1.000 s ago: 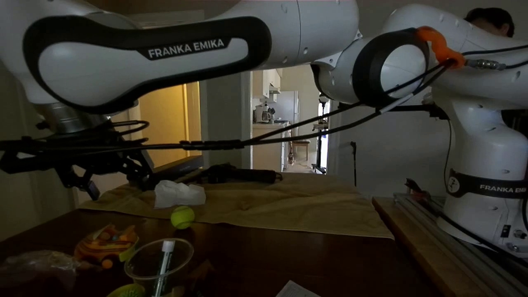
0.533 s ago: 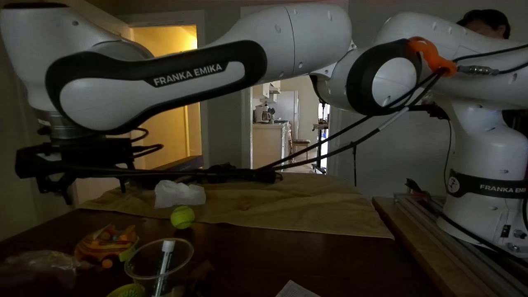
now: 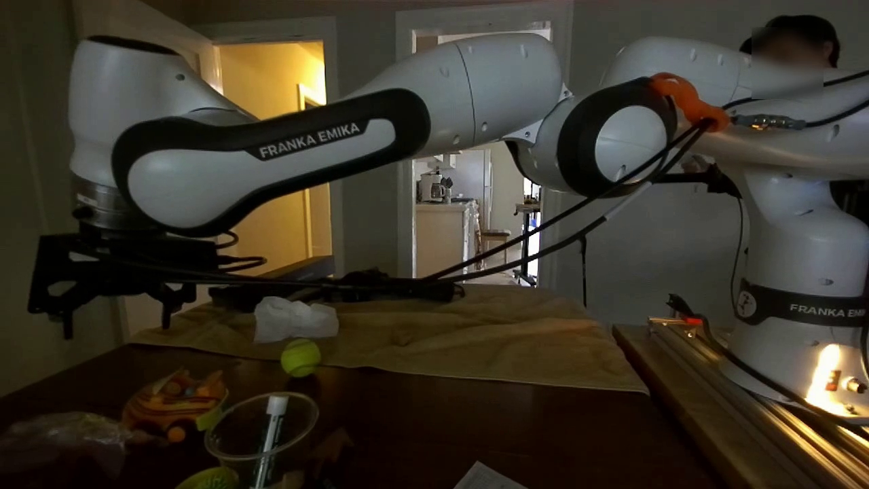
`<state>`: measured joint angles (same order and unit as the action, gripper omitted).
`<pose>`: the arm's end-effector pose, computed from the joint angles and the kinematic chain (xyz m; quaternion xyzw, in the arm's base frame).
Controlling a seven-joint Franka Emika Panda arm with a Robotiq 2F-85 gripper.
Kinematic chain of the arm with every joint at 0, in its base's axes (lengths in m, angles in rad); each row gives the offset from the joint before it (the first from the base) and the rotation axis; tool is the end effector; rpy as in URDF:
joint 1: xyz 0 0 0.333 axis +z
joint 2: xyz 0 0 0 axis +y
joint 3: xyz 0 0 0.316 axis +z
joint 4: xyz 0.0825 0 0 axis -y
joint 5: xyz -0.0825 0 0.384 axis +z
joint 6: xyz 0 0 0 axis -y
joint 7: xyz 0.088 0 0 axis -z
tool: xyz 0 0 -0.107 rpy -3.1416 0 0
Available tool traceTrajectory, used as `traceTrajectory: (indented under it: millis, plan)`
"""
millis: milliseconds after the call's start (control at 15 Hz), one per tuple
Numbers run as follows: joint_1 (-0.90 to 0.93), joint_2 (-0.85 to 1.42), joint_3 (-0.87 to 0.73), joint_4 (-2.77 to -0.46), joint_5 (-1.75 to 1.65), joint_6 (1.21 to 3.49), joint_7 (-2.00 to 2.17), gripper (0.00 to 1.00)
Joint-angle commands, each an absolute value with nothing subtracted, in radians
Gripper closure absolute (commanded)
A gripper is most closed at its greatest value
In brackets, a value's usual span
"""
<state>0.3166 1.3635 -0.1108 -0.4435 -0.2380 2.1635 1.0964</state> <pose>0.8087 0.2244 0.2418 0.9151 -0.3262 0.2369 0.0127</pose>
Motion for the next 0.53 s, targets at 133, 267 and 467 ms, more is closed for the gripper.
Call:
traceTrajectory:
  millis: [133,267,467]
  plan:
    - [0.32,1.363,-0.126,-0.443,-0.213,2.165,1.09,0.0]
    - [0.284,1.37,-0.047,-0.443,-0.163,2.236,0.905,0.0]
    - [0.265,1.368,-0.002,-0.443,-0.119,2.273,0.716,0.0]
